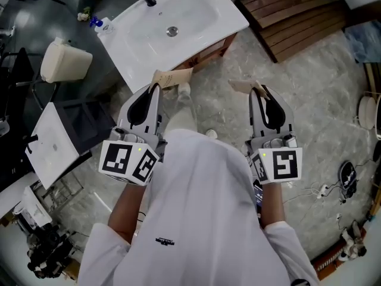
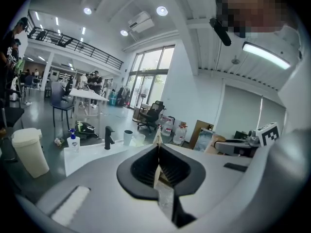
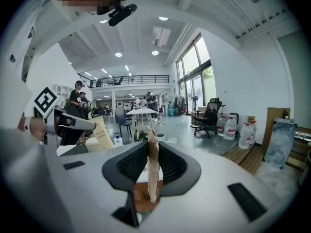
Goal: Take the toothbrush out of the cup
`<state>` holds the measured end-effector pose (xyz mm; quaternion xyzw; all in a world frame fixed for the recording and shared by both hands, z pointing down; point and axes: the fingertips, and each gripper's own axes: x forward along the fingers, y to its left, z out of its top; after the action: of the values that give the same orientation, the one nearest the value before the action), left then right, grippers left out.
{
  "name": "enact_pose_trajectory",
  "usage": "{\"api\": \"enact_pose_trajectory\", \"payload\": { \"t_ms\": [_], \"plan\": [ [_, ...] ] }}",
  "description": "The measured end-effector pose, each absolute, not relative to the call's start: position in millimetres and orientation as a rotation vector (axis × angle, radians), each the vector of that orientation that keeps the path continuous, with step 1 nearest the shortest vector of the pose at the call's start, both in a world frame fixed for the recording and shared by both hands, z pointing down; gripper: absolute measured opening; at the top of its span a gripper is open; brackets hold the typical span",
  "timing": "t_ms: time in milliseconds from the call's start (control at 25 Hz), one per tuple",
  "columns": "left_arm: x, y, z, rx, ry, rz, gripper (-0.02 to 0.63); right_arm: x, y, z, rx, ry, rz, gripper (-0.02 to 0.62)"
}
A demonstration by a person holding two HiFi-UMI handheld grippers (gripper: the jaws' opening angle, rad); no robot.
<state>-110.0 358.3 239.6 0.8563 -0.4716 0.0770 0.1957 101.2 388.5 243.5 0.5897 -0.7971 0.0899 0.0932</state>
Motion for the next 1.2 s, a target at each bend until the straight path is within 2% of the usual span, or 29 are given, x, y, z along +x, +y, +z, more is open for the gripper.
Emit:
{"api": "enact_pose_trajectory", "payload": {
  "t_ms": [560,1200],
  "plan": [
    [-140,192,215,2.464,-1.144,0.147,0.006,49,218,210,1.799,-2.296,0.191,0.061],
    [-139,128,204,2.435,-1.249,0.137,0.006,39,143,205,1.680,-2.408,0.174,0.061]
  ]
}}
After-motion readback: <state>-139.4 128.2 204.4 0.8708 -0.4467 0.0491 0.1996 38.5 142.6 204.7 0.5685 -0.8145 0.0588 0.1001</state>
